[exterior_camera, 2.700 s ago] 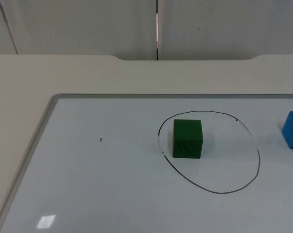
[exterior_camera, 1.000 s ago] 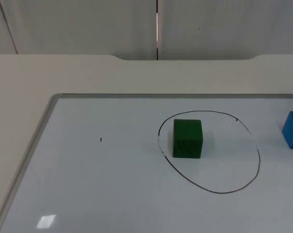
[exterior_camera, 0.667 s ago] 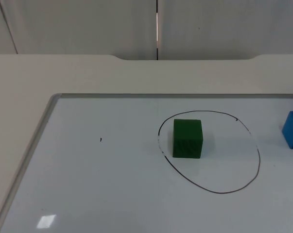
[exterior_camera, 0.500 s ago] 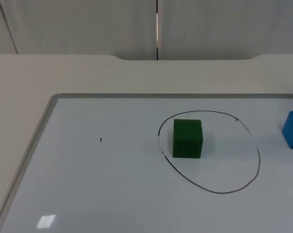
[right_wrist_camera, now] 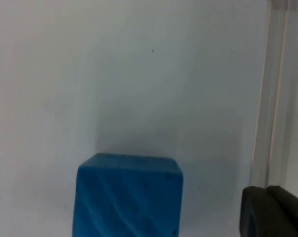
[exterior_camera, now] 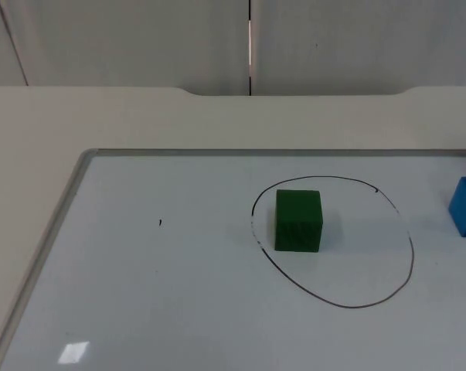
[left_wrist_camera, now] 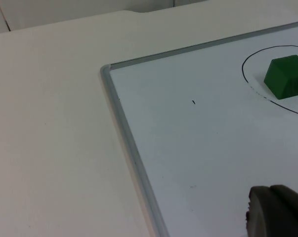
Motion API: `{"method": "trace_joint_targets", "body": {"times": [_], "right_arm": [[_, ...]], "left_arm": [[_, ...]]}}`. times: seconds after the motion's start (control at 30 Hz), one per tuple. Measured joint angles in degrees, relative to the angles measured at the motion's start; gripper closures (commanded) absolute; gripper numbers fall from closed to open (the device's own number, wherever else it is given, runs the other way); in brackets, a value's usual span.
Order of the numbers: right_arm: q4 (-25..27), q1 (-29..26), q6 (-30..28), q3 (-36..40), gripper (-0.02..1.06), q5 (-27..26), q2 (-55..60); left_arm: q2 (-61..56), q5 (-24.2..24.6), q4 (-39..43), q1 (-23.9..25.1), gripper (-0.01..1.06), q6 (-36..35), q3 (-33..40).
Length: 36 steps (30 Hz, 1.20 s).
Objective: Push the two cubes into the marked area.
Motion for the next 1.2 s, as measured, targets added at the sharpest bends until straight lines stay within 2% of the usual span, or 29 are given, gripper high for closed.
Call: {"method": "trace_joint_targets", "body": {"times": [0.4, 0.53, 0.77, 1.2], "right_arm": [[0.4, 0.0, -1.6, -1.5, 1.04, -0.4, 6.9], [2.5, 0.0, -2.1, -1.5, 1.04, -1.1, 8.1], [8.4, 0.0, -7.5, -1.5, 1.04, -1.4, 8.3], [9.0, 3.7, -8.9, -1.5, 1.04, -1.4, 8.3]], "left_arm": [[0.0, 0.0, 0.0, 0.0, 1.05, 0.0, 0.0], [0.0, 0.0, 0.0, 0.0, 1.05, 0.0, 0.0], [0.0, 0.0, 0.0, 0.0, 1.05, 0.0, 0.0], [0.0, 0.0, 0.0, 0.0, 1.05, 0.0, 0.0]]}}
